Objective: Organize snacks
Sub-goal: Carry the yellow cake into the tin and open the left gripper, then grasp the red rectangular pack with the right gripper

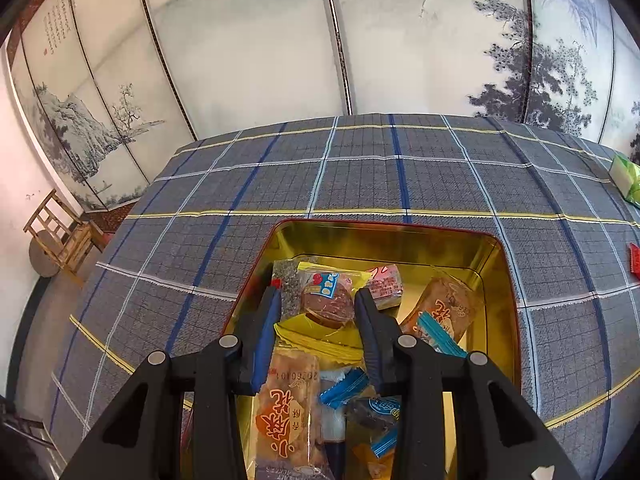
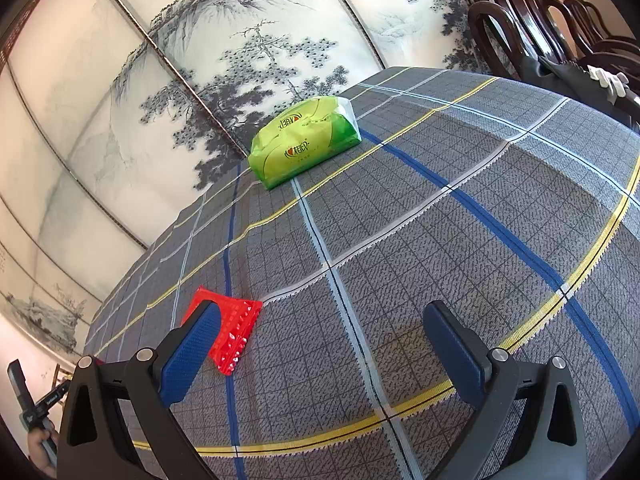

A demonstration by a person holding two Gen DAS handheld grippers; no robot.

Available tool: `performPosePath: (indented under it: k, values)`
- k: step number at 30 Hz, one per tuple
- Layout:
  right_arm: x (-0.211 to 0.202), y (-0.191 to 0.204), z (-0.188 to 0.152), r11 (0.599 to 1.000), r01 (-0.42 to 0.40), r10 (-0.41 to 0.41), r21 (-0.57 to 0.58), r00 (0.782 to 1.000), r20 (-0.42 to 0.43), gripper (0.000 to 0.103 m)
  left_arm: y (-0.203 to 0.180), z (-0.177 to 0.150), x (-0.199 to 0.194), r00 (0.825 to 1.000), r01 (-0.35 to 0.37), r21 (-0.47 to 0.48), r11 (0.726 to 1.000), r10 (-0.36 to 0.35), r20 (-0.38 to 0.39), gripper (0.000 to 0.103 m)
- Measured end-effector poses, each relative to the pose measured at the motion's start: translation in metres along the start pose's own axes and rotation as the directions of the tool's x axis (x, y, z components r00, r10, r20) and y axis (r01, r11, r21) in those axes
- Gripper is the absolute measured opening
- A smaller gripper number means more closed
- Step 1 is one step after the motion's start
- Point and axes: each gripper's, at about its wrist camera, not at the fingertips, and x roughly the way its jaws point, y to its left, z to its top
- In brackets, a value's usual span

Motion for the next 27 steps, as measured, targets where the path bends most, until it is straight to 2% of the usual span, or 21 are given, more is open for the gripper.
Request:
performPosePath:
  k: [6, 9, 12, 15, 17, 18, 19, 20, 23, 27]
  values:
    - [0.000, 0.000, 0.000, 1.000, 0.001, -0.001, -0.001, 1.000, -0.001, 0.101, 0.001, -0.001, 0.004, 1.000, 0.007, -0.005, 1.000, -0.007, -0.014, 0.035]
    - [0.000, 0.000, 0.000, 1.000, 0.003, -0.003, -0.002, 1.000, -0.002, 0.102, 0.001, 0.000, 0.003, 1.000, 0.004, -0.010, 1.000, -0.004, -0.016, 0.041]
    - [0.003, 0.004, -0.001, 1.000, 0.020, -0.020, -0.023, 1.000, -0.013, 0.103, 0.006, -0.001, -0.006, 1.000, 0.012, -0.027, 1.000, -0.012, 0.004, 0.076]
    - [0.010, 0.018, -0.003, 0.989, 0.076, -0.084, -0.129, 0.995, -0.057, 0.103, 0.012, -0.006, -0.032, 0.997, 0.039, -0.019, 0.999, -0.037, 0.072, 0.081]
    - [0.014, 0.033, -0.006, 0.969, 0.065, -0.088, -0.237, 0.992, -0.091, 0.103, 0.019, -0.015, -0.055, 0.991, 0.063, -0.014, 0.998, -0.061, 0.120, 0.087]
    - [0.014, 0.033, -0.006, 0.969, 0.065, -0.088, -0.237, 0.992, -0.091, 0.103, 0.023, -0.022, -0.067, 0.987, 0.079, -0.016, 0.997, -0.076, 0.144, 0.091]
    - [0.016, 0.053, -0.008, 0.929, 0.061, -0.106, -0.366, 0.989, -0.105, 0.103, 0.027, -0.031, -0.079, 0.982, 0.099, -0.018, 0.995, -0.095, 0.165, 0.094]
    - [0.017, 0.063, -0.008, 0.905, 0.049, -0.104, -0.423, 0.988, -0.110, 0.103, 0.031, -0.041, -0.089, 0.978, 0.117, -0.020, 0.993, -0.111, 0.179, 0.095]
    - [0.029, 0.095, -0.009, 0.814, 0.008, -0.124, -0.581, 0.979, -0.160, 0.103, 0.040, -0.075, -0.108, 0.973, 0.155, -0.020, 0.988, -0.150, 0.174, 0.096]
    - [0.058, 0.125, -0.015, 0.668, -0.051, -0.170, -0.742, 0.961, -0.220, 0.103, 0.041, -0.125, -0.123, 0.973, 0.187, -0.031, 0.982, -0.181, 0.143, 0.096]
